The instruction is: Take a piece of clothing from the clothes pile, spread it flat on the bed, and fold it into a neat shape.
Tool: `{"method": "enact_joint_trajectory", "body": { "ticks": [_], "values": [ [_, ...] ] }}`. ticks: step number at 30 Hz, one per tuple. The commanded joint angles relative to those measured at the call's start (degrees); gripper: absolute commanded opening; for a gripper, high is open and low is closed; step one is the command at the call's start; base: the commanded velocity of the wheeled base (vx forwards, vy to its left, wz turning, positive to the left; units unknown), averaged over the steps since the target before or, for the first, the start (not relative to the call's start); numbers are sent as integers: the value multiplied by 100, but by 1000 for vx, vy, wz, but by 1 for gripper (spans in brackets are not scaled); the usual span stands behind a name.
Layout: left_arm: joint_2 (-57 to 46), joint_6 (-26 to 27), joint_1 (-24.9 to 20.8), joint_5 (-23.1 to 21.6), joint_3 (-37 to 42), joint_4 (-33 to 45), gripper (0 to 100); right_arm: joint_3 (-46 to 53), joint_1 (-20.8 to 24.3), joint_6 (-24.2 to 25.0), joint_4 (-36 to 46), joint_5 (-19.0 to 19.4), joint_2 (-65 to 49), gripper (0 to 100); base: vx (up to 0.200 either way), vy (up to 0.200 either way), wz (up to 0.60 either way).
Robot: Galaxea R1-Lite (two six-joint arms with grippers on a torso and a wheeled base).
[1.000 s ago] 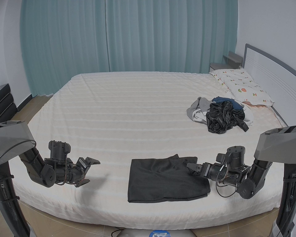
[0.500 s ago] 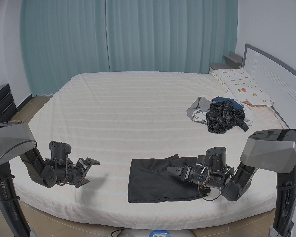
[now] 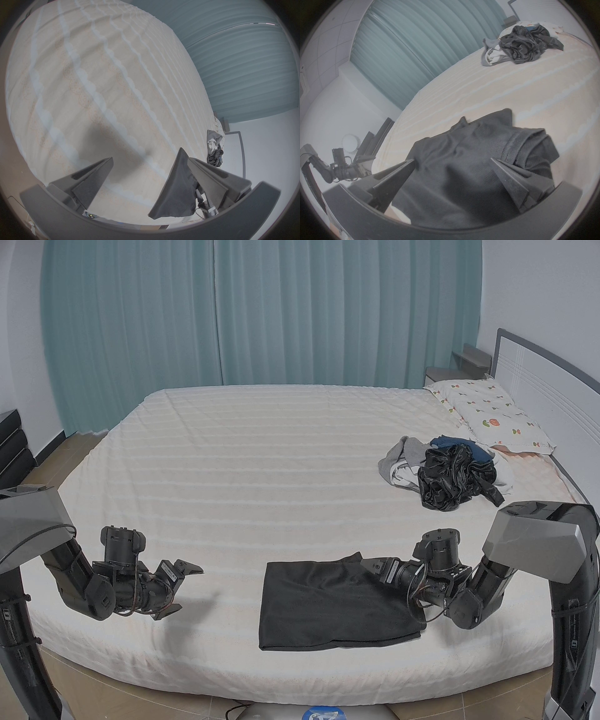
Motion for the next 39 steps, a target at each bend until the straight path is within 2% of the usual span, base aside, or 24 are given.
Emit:
{"method": "enact_joint_trajectory", "body": {
  "ticks": [1, 7, 11, 13, 22, 23, 31, 39],
  "values": [
    [9, -5, 2, 6, -3, 2, 100, -342, -257, -52, 92, -70, -18, 100, 0, 0, 0],
    [9, -5, 2, 6, -3, 2, 100, -210, -538, -315, 66, 35, -1, 100, 0, 0, 0],
    [9, -5, -7, 6, 6, -7, 100, 71, -802, -649, 22, 756, -36, 100, 0, 0, 0],
    [9, 4, -7, 6, 6, -7, 100, 115, -846, -720, 22, 914, -27, 100, 0, 0, 0],
    [9, 4, -7, 6, -3, -7, 100, -131, -784, -737, 101, 967, 325, 100, 0, 0, 0],
    [9, 4, -7, 6, -3, -7, 100, -157, -784, -737, 101, 967, 360, 0, 0, 0, 0],
    [9, 4, -7, 6, 6, -7, 100, -245, -872, -632, 22, 976, 369, 0, 0, 0, 0],
    [9, 4, -7, 6, 15, -7, 100, -227, -1022, -122, -75, 949, 202, 0, 0, 0, 0]
  ]
}}
